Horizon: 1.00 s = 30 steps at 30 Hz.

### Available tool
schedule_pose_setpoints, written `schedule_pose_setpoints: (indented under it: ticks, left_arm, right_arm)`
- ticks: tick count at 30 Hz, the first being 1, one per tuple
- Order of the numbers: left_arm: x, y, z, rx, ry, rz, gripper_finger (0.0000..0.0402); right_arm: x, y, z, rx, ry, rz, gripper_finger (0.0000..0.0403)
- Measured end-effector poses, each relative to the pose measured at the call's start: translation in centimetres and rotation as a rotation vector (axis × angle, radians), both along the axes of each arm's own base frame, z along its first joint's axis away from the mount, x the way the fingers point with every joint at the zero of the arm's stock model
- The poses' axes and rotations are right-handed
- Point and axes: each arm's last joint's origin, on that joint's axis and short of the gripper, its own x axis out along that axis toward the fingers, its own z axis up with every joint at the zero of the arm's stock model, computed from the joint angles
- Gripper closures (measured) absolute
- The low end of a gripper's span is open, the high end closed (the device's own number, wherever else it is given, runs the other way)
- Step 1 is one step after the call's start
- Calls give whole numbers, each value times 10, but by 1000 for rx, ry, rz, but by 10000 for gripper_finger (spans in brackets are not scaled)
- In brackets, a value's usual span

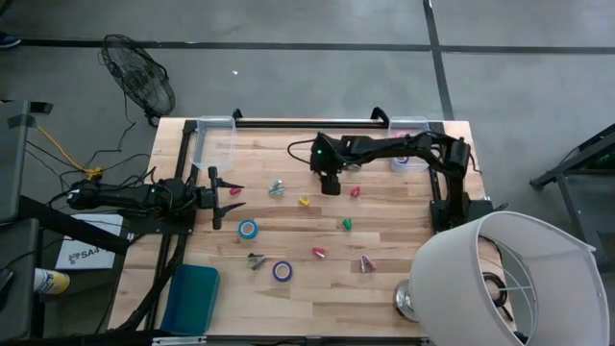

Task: Pick and place Stapler, Stapler remover, tape
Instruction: Put the yellow tape into the right transparent bin

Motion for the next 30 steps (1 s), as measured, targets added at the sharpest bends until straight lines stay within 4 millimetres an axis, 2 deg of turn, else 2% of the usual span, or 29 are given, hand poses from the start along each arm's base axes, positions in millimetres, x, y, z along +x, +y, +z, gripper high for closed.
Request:
schedule_pose_setpoints:
  ticks: [10, 15, 22, 30]
  left_arm:
    - [0, 0, 0, 0, 0, 0, 181]
    - [0, 0, 0, 0, 0, 0, 181]
    - [0, 0, 0, 0, 0, 0, 181]
    - [0, 0, 0, 0, 1, 0, 181]
  right_arm:
    - [1, 0, -4, -44, 22, 103, 190]
    - [3, -1, -16, -30, 43, 101, 190]
    - [2, -3, -17, -11, 46, 59, 191]
    - [3, -3, -24, -5, 62, 60, 225]
